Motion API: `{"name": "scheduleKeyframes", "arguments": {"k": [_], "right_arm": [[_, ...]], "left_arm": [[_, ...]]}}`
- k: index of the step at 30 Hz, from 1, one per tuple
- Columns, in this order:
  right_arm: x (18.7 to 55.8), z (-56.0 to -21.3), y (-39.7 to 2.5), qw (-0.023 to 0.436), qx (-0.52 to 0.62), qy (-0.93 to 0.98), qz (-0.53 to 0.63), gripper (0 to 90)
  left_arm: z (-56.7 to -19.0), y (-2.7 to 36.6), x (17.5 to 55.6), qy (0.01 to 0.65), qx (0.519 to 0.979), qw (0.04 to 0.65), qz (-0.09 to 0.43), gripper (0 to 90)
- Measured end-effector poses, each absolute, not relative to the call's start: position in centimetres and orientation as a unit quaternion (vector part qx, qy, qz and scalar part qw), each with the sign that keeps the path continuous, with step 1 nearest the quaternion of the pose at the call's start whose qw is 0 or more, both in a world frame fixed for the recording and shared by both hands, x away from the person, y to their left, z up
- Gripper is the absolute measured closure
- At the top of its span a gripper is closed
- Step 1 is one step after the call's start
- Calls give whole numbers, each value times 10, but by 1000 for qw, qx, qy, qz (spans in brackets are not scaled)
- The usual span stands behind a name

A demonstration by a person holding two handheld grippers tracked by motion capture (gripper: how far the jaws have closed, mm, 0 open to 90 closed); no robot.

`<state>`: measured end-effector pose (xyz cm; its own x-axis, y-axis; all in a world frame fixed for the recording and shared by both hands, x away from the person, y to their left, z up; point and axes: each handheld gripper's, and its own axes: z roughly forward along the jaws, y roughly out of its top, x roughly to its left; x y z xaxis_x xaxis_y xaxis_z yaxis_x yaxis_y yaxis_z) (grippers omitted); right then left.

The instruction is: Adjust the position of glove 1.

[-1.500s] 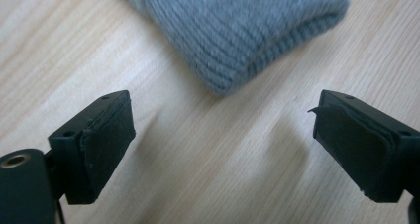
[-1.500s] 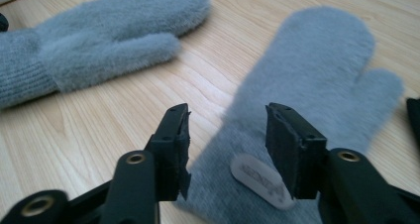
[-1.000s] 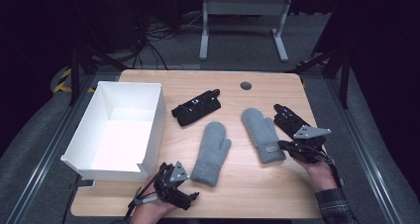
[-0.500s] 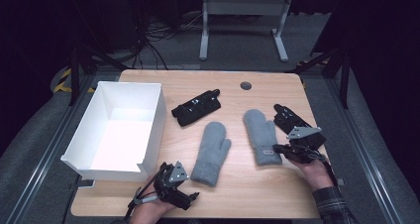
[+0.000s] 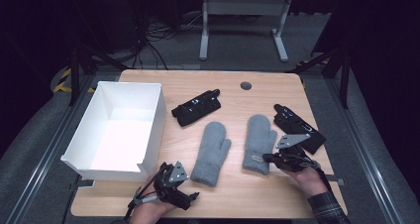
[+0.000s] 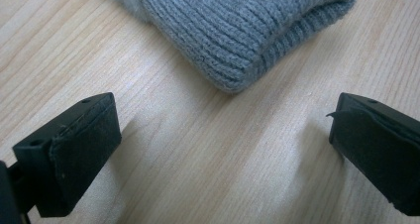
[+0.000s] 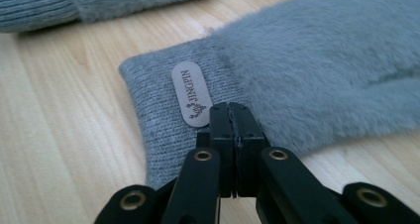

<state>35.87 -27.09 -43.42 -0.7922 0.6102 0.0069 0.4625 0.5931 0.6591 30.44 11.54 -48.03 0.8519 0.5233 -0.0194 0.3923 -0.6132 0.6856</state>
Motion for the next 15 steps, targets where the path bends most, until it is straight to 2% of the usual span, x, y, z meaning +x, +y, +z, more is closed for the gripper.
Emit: {"name": "scheduleKeyframes", "arguments": {"k": [15], "right_arm": [[333,-435,-245,76,254,903,338,900]], "left_arm": [[-480,115,304,256,893,357,92,0]]}}
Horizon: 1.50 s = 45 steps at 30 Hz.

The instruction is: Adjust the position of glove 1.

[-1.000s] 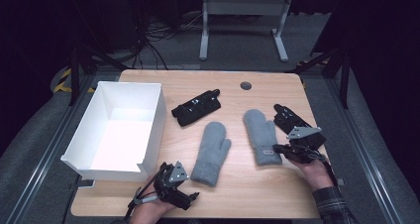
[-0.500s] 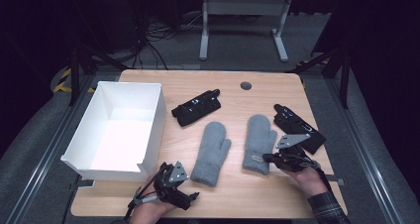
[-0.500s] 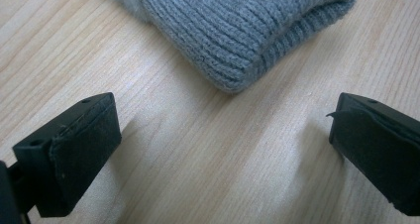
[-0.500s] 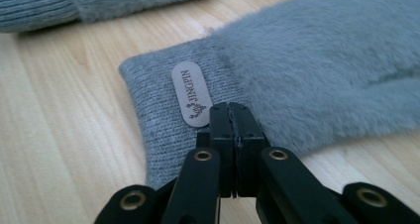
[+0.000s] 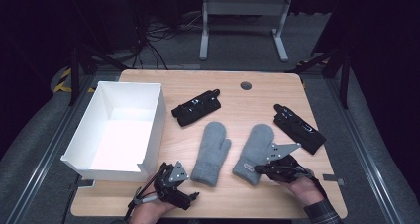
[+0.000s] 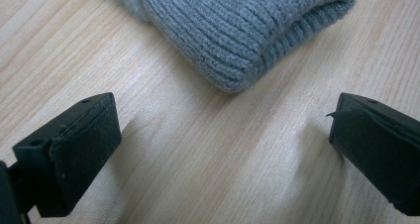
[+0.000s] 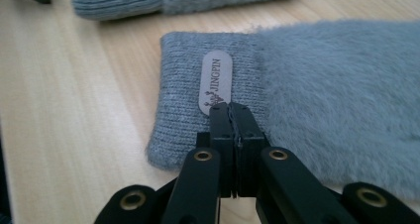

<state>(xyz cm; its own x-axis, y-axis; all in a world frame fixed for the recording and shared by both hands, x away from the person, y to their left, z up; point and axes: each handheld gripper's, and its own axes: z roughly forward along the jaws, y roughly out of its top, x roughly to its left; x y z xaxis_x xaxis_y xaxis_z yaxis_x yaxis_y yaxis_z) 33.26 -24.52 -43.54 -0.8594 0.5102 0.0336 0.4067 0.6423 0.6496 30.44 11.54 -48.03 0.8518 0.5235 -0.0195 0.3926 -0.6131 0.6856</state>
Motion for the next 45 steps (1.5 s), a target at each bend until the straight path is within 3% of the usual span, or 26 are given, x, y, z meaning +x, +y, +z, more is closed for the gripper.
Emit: {"name": "scheduleKeyframes", "arguments": {"k": [13,20,25,38,39,45], "right_arm": [[308,-433,-223,47,201,912,354,900],[340,-431,-245,94,263,887,367,900],[353,-444,-239,79,270,893,350,900],[343,-445,-209,69,232,903,356,900],[342,-444,-210,72,231,901,360,894],[334,-434,-239,112,272,872,392,621]], "left_arm": [[-481,115,305,255,893,358,92,0],[-480,115,305,257,893,357,92,0],[-480,115,305,257,893,358,92,1],[-480,116,305,255,894,357,92,1],[-480,116,305,255,894,357,92,1],[-480,116,305,256,893,358,91,2]]}}
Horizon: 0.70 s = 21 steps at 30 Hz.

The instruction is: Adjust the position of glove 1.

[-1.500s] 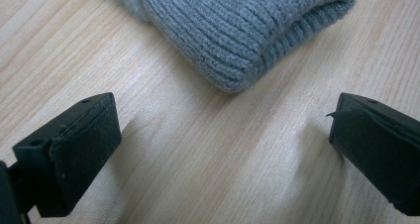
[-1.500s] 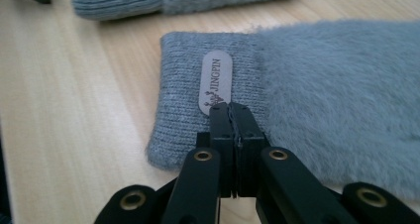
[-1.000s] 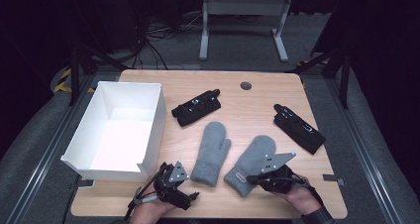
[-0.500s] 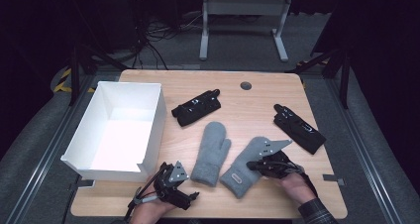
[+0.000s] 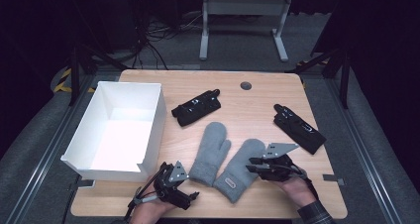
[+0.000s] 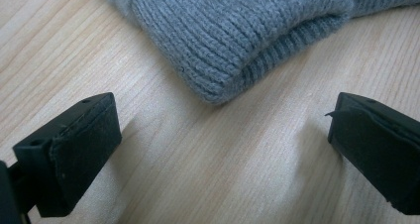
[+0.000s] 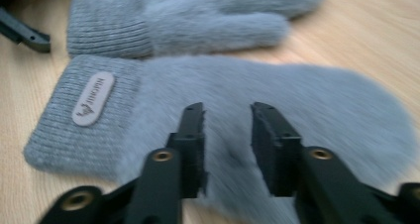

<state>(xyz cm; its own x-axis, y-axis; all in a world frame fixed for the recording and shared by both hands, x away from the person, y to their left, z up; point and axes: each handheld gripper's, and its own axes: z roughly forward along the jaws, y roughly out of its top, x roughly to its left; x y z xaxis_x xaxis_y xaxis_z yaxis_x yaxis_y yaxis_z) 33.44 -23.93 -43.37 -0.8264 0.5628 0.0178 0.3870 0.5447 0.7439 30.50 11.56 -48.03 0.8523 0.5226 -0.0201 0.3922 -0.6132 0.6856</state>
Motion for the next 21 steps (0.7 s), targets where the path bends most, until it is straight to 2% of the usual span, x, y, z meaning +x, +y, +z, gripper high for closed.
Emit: {"name": "scheduleKeyframes", "arguments": {"k": [3,6,9,11,12,14,21], "right_arm": [[330,-433,-258,136,300,858,395,486],[327,-435,-277,151,328,843,398,391],[323,-437,-288,168,346,835,393,361],[319,-442,-306,179,372,825,387,306],[319,-442,-306,179,372,825,387,306],[319,-447,-317,186,392,817,380,247],[321,-454,-328,203,410,810,368,188]], "left_arm": [[-480,116,305,257,893,358,92,4],[-480,116,305,262,891,358,92,16],[-477,116,305,275,890,351,92,44],[-474,114,305,288,890,341,92,85],[-474,114,305,288,890,341,92,85],[-470,114,305,302,887,340,80,84],[-455,113,302,308,874,369,72,84]]}}
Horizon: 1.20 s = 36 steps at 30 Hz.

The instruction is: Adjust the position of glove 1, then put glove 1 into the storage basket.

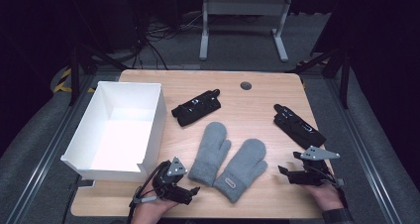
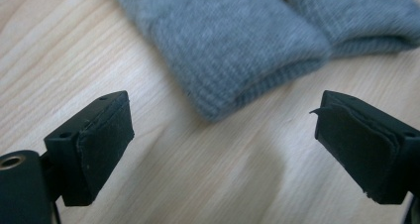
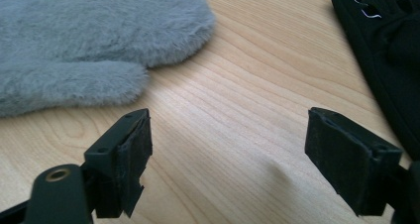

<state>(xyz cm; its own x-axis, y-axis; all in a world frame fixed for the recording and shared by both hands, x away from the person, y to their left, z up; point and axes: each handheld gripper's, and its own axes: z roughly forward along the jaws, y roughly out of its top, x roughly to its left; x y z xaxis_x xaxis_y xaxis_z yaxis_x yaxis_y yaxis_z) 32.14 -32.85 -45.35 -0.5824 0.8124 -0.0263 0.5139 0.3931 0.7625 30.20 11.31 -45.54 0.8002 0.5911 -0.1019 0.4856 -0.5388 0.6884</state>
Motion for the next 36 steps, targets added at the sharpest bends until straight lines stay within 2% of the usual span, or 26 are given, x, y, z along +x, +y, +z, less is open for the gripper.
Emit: {"name": "scheduleKeyframes", "arguments": {"k": [9,22,28,36], "right_arm": [[325,-461,-329,207,411,814,354,168],[327,-470,-325,193,411,820,349,119],[328,-470,-325,190,410,821,349,110],[328,-470,-325,190,410,821,349,111]], "left_arm": [[-443,100,308,312,869,376,72,88],[-427,80,331,327,861,382,82,162],[-421,71,351,330,861,376,85,228],[-422,66,380,340,861,368,88,393]]}}
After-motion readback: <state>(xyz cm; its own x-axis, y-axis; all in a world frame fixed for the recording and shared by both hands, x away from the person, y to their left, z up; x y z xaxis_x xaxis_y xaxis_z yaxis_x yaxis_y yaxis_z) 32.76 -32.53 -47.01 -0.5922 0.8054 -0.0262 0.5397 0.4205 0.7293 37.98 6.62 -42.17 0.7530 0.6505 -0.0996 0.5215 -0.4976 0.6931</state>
